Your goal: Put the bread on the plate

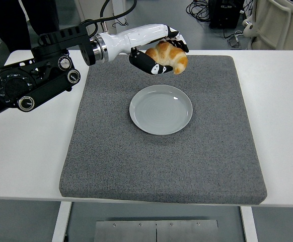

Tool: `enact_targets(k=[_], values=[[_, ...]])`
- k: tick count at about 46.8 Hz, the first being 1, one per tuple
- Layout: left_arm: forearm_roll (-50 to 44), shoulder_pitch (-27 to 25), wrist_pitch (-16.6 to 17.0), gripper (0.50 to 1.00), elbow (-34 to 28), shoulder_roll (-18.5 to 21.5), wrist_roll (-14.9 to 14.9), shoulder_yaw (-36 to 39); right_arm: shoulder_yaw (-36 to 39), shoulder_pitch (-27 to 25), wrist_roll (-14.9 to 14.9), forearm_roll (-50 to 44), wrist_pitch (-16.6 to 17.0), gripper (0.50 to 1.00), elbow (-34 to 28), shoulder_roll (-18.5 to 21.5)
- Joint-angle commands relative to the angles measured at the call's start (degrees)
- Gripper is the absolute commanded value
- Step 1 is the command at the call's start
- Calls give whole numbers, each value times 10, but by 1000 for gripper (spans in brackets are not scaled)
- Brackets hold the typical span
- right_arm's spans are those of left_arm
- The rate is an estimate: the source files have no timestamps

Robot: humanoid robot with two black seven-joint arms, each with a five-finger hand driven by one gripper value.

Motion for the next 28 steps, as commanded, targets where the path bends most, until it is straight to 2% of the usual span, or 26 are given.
enact_targets(k=[1, 23, 28], values=[[0, 0, 0, 605, 1, -1, 0, 13, 0, 0, 0, 0, 0, 1000, 0, 0], [0, 14, 27, 605, 29, -25, -1, 59, 0, 0, 0, 0, 0, 1000, 0, 0], [9, 18, 41, 605, 32, -27, -1, 73, 0, 0, 0, 0, 0, 1000, 0, 0]])
